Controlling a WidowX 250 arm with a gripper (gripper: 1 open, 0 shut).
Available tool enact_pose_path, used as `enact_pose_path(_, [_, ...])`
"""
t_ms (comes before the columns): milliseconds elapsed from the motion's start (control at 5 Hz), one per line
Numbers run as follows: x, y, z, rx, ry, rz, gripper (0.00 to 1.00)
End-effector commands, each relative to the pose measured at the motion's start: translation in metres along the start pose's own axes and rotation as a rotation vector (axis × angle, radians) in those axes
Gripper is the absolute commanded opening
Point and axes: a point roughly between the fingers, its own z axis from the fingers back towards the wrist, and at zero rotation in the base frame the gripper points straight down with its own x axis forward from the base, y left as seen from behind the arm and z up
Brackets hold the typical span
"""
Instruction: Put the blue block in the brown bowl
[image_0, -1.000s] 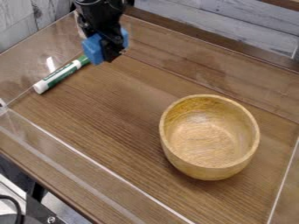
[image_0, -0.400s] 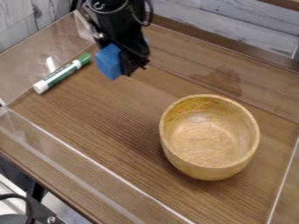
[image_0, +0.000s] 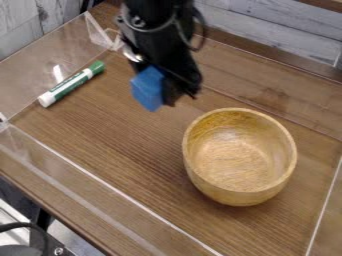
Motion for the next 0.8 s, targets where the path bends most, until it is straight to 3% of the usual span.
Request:
enact_pose_path(0, [0.007, -0.024, 0.011, -0.012, -0.046, 0.014, 0.00])
enact_pose_path(400, [0.010, -0.066, 0.006, -0.028, -0.075, 0.038, 0.00])
enact_pose_path(600, [0.008, -0.072, -0.004, -0.028, -0.085, 0.049, 0.00])
